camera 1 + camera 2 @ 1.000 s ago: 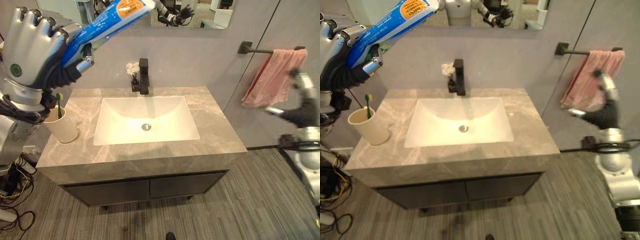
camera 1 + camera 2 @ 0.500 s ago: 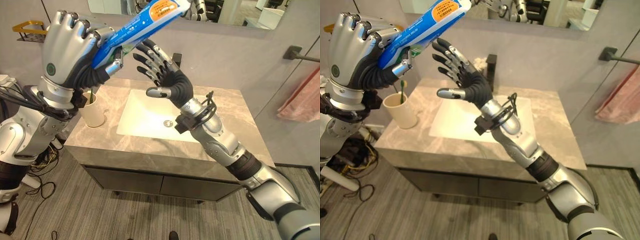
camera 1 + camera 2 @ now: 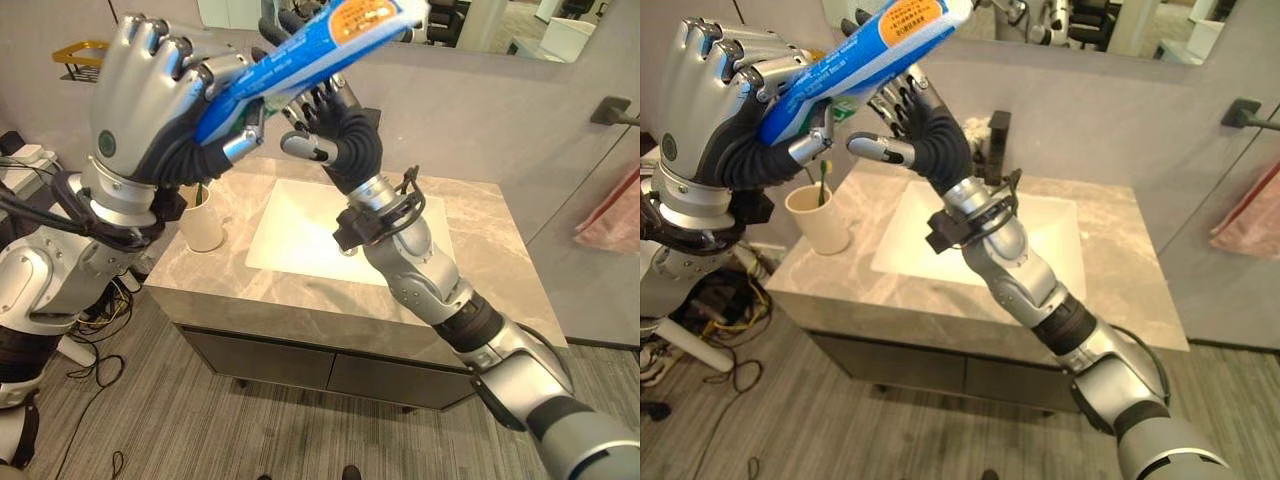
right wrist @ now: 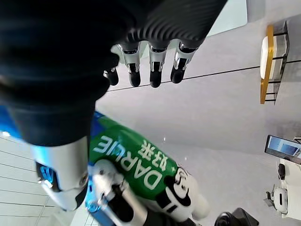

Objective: Put brush and paste in cup on sink, flatten towel.

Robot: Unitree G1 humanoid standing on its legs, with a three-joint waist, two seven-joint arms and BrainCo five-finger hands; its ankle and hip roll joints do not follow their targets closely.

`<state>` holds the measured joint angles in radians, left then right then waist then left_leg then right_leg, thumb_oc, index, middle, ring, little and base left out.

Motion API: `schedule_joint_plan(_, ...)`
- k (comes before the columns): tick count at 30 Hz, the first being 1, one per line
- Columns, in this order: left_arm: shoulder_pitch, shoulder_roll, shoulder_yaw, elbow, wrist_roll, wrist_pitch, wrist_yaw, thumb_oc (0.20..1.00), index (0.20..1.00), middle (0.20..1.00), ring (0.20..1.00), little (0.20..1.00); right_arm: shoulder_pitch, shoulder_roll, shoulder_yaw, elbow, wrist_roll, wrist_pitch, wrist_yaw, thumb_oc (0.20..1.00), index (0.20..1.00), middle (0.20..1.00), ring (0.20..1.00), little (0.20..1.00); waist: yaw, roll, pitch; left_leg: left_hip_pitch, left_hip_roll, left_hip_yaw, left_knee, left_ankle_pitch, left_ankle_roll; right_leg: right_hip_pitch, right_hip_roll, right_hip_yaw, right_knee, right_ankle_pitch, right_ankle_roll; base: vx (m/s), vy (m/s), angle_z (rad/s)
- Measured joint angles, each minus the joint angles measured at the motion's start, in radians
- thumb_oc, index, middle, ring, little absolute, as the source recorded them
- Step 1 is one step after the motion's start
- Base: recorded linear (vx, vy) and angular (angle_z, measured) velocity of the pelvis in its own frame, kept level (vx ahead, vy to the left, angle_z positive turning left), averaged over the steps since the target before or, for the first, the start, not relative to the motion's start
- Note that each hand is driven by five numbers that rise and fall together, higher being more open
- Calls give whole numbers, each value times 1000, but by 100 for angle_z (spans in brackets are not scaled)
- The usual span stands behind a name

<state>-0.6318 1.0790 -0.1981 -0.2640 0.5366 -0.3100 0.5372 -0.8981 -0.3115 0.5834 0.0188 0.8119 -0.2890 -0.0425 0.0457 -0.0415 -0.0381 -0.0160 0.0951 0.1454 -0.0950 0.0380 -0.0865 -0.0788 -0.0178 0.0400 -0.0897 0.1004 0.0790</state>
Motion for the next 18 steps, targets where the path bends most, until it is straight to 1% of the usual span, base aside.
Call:
schedule_joint_plan(4,3,0,-55,6,-21,-19,-16,200,200,200,200,200,-24,1,0,0,0,-2,0,1000,1000,1000,1000,1000,0,1,0,0,0,0,0,0,0,0,0,0,0,0,0,0,0,0)
schedule_joint_plan(9,55,-1,-51,7,-67,-29,-46,200,200,200,200,200,-26,7,0,-1,0,-17,1,1000,1000,1000,1000,1000,2,2,1,4,0,2,0,0,0,1,1,3,0,0,0,0,2,-1)
schedule_joint_plan(12,86,-30,-47,6,-98,-38,-50,200,200,200,200,200,-26,8,2,-1,0,-17,1,1000,1000,1000,1000,1000,5,3,2,4,0,2,0,0,0,1,0,3,0,0,0,0,0,0)
schedule_joint_plan(17,95,-37,-44,6,-107,-39,-63,200,200,200,200,200,-26,10,8,-3,14,-17,2,1000,1000,1000,1000,1000,8,4,3,4,1,1,0,0,0,1,1,2,0,-1,0,0,0,0)
schedule_joint_plan(18,97,-55,-42,7,-108,-39,-73,200,200,200,200,200,-26,13,9,-3,26,-17,3,1000,1000,1000,1000,1000,11,5,3,4,1,1,0,0,0,1,1,2,0,-1,0,0,0,0)
